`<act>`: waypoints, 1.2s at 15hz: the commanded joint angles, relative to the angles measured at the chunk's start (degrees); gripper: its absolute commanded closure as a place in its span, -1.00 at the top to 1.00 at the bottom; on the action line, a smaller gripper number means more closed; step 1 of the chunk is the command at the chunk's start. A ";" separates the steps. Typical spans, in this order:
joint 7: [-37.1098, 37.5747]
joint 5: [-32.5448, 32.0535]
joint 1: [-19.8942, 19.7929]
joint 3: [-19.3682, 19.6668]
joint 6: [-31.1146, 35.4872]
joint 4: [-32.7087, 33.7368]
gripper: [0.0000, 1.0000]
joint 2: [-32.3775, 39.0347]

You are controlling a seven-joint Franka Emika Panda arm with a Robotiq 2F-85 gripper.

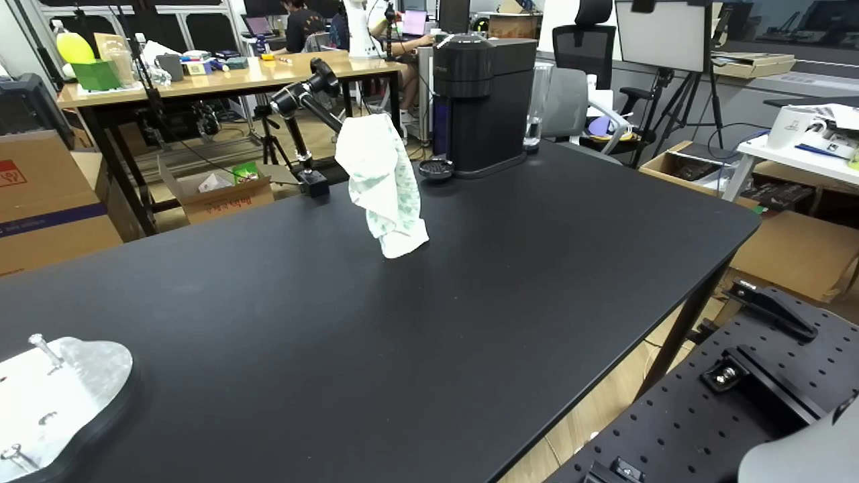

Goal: Put the towel on the table

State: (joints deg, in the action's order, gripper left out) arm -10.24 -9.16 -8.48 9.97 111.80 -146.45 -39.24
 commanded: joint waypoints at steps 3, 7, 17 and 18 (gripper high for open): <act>2.61 5.44 5.41 -3.52 16.12 -1.75 1.00 13.34; -1.22 8.84 10.69 -6.86 22.63 0.12 1.00 22.34; -8.79 0.30 14.02 -12.80 47.30 2.48 1.00 32.88; -8.89 -0.46 13.90 -12.94 49.33 2.62 1.00 33.73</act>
State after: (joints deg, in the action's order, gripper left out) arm -18.10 -7.21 5.67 -2.66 156.77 -145.40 -8.08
